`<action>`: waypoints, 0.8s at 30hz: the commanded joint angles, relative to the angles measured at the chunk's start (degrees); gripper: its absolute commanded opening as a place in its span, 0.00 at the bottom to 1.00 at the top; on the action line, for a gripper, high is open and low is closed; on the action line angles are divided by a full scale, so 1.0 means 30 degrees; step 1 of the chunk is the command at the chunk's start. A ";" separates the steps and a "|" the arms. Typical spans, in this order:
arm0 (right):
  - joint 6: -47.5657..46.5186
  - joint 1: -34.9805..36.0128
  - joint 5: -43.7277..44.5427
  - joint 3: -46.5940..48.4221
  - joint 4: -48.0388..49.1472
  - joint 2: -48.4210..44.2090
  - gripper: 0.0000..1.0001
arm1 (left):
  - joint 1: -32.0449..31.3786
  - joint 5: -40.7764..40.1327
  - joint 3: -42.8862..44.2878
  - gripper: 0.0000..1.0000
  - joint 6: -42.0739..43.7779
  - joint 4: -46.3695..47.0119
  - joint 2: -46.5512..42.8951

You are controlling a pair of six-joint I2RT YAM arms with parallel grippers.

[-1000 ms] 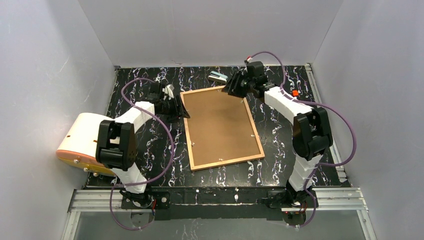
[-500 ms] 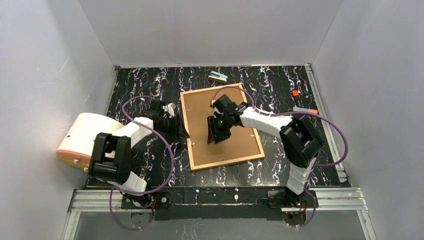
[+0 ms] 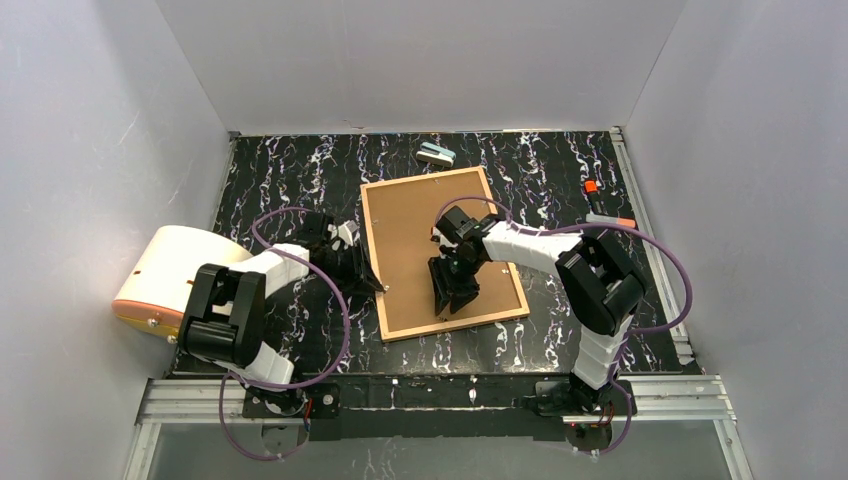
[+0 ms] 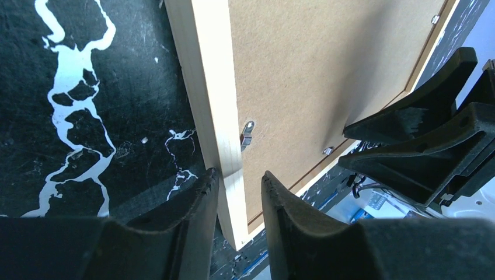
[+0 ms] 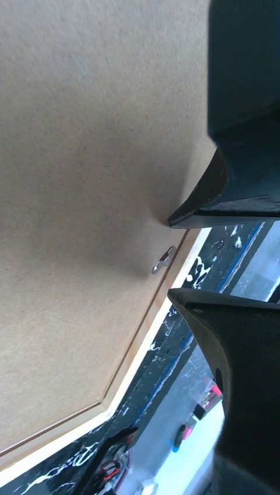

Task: Put the photo into the frame

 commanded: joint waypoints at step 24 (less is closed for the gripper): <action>-0.0834 0.0199 -0.3950 -0.1407 0.2406 -0.0039 0.51 | -0.0077 0.1002 0.0019 0.27 0.0167 0.0043 0.0831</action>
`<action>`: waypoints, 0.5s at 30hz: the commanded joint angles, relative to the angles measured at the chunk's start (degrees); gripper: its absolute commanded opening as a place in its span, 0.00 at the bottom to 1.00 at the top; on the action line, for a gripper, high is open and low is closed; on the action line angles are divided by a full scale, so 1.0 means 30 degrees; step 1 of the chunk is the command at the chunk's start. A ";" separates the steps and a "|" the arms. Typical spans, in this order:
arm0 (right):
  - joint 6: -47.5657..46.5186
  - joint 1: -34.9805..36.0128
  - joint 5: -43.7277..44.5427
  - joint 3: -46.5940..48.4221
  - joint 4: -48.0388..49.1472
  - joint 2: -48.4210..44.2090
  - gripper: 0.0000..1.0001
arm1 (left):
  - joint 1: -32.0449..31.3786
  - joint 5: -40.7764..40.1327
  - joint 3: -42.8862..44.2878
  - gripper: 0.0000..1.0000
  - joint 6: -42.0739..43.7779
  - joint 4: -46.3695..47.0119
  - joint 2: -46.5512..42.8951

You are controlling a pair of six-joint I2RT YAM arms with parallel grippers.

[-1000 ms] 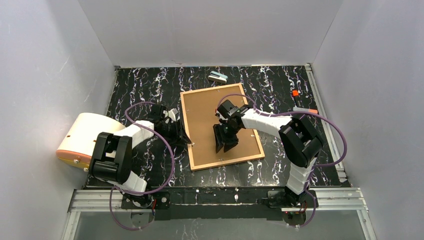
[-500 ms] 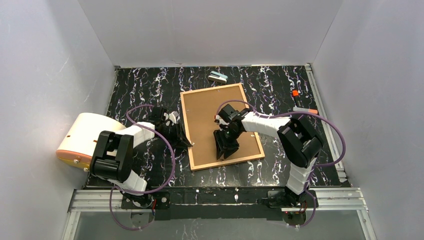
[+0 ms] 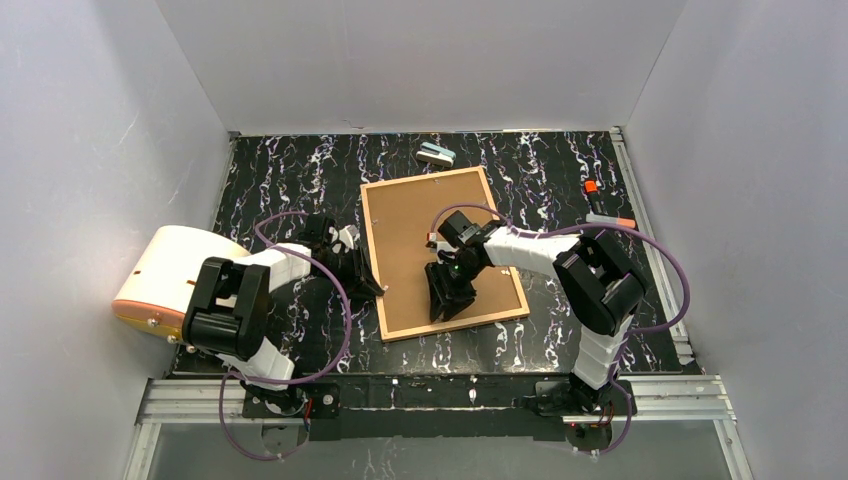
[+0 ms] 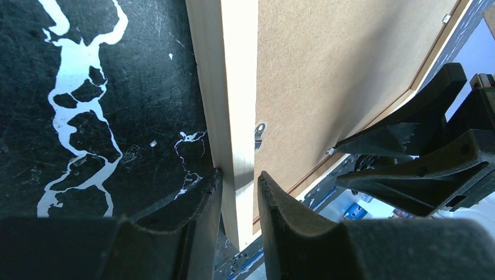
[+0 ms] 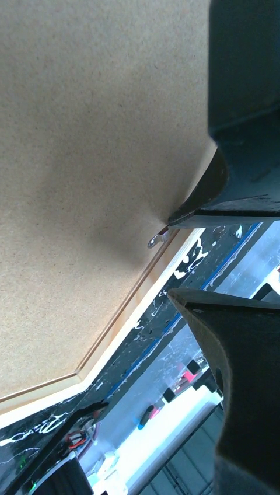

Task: Put the photo into the frame

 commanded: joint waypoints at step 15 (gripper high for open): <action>-0.0303 0.0375 -0.2108 -0.0518 0.1615 0.0118 0.50 | -0.0550 0.0620 0.0099 0.25 0.0237 0.0154 0.0104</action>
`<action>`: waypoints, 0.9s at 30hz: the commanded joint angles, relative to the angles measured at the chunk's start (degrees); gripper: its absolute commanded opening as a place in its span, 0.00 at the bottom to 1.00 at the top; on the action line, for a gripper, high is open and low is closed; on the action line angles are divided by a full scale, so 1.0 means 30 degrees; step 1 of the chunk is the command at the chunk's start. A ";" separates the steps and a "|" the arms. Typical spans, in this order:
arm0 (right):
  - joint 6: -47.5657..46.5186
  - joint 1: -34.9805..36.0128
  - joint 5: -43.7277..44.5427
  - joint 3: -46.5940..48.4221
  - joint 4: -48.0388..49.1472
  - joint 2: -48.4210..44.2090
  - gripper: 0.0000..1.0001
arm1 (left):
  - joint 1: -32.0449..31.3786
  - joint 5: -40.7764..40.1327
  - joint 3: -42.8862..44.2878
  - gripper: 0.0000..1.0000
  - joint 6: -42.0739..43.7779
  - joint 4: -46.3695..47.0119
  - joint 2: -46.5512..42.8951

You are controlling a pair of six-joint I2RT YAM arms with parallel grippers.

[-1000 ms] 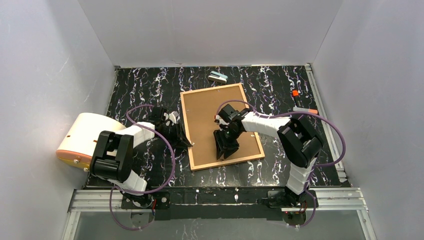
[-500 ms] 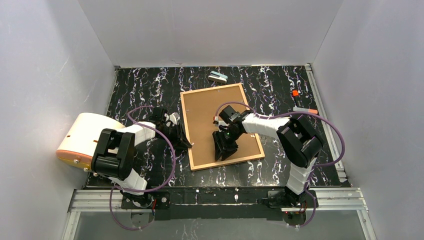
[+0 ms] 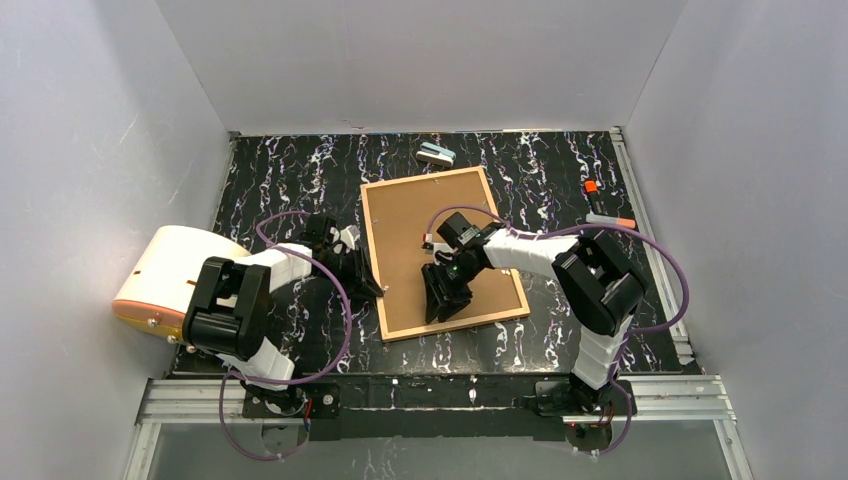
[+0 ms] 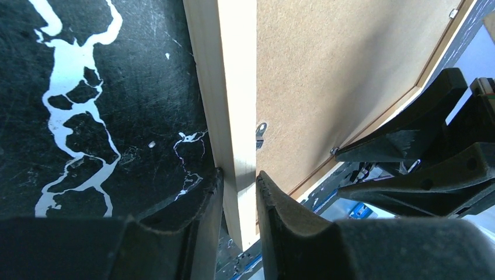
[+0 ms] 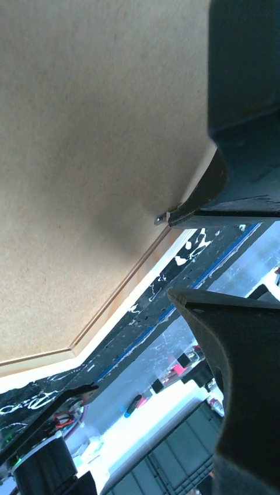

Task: Put the photo into the frame

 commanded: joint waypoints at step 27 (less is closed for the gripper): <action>0.0718 -0.0850 0.1778 -0.1912 0.1587 -0.2159 0.51 | -0.0478 -0.0247 0.0090 0.23 0.0285 0.0044 0.0053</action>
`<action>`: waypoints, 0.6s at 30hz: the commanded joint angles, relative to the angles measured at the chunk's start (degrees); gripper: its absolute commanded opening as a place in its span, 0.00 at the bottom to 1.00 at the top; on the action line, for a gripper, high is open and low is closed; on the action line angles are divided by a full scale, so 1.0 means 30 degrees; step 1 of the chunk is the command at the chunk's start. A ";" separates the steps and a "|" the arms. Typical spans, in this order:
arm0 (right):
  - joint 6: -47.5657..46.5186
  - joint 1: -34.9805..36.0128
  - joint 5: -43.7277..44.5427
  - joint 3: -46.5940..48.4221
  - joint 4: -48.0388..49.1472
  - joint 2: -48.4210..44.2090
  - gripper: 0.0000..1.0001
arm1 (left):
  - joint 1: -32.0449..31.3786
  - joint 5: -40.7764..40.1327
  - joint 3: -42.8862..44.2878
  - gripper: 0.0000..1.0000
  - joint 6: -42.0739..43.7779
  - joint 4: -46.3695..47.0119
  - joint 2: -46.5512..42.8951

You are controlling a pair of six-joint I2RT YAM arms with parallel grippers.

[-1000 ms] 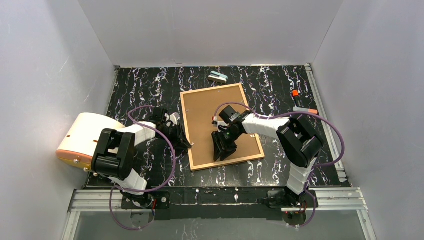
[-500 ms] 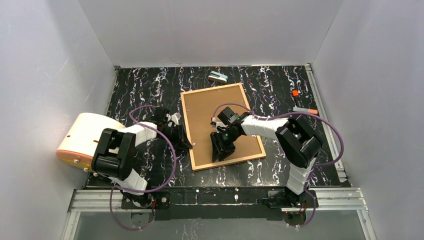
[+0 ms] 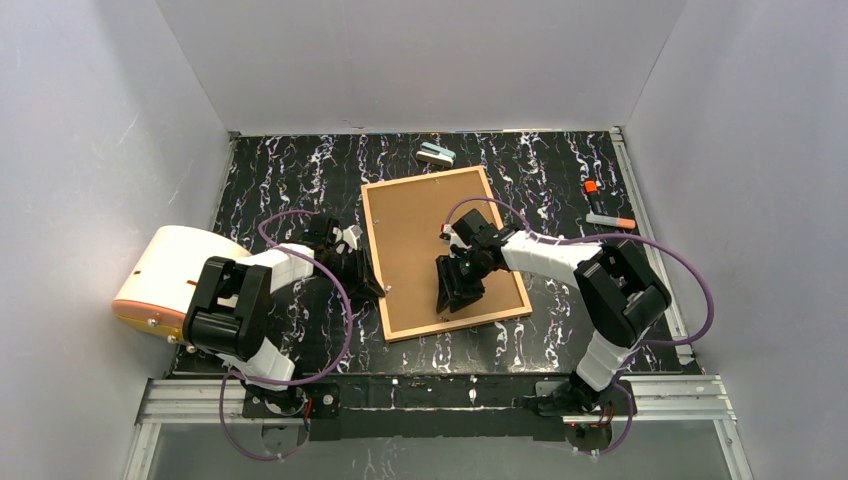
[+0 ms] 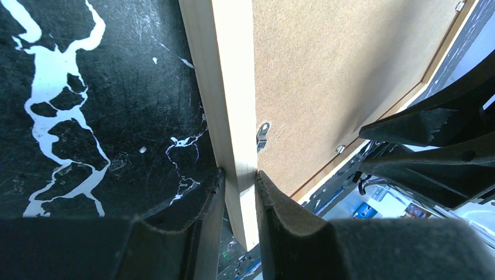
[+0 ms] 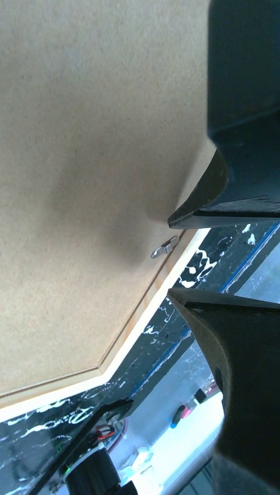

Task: Put the photo into the frame

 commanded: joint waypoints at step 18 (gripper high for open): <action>-0.0495 0.0155 -0.3201 -0.0808 0.1454 0.1003 0.47 | -0.0187 0.0803 0.0063 0.18 0.0256 0.0157 0.0317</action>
